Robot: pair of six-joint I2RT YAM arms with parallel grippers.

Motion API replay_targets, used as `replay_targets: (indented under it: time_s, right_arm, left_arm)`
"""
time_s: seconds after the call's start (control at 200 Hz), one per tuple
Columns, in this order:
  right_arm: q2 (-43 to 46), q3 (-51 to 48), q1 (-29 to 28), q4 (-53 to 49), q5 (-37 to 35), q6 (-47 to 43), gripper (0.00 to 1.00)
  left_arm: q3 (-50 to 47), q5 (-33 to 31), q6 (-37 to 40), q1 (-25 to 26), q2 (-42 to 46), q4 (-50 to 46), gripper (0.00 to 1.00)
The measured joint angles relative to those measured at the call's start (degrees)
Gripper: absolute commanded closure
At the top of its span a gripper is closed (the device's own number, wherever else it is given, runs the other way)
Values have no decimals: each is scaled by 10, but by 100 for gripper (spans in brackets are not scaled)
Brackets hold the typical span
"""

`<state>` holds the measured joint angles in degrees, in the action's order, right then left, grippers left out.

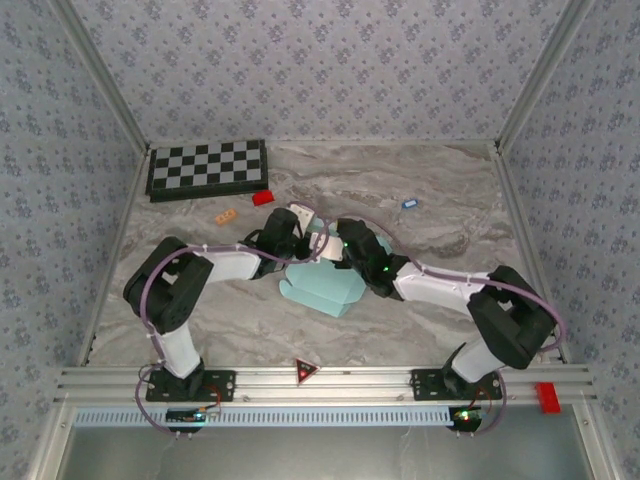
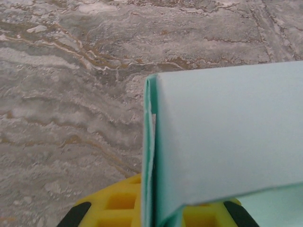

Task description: Fold the paper box

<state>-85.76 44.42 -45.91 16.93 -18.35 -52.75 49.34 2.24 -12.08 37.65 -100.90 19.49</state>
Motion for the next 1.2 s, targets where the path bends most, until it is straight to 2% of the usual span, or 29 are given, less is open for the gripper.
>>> replay_targets:
  time_s: [0.35, 0.48, 0.715, 0.815, 1.014, 1.149, 1.199]
  right_arm:
    - [86, 39, 0, -75, -26, 122, 31]
    - [111, 59, 2, -120, -49, 203, 27]
    - [132, 107, 33, -224, -56, 382, 27]
    - [132, 119, 55, -262, -47, 451, 31]
    - [101, 160, 106, -335, 9, 554, 49]
    - [71, 181, 112, -362, 43, 586, 71]
    - [61, 187, 112, -371, 53, 593, 76]
  left_arm:
    - [19, -69, -78, 12, 30, -97, 100]
    - [28, -94, -132, 14, 43, -142, 100]
    - [35, -115, -222, 14, 62, -231, 100]
    - [38, -115, -243, 14, 67, -259, 100]
    - [57, -110, -260, 15, 68, -290, 100]
    - [61, -104, -264, 17, 68, -300, 100]
    - [61, -104, -266, 17, 68, -302, 100]
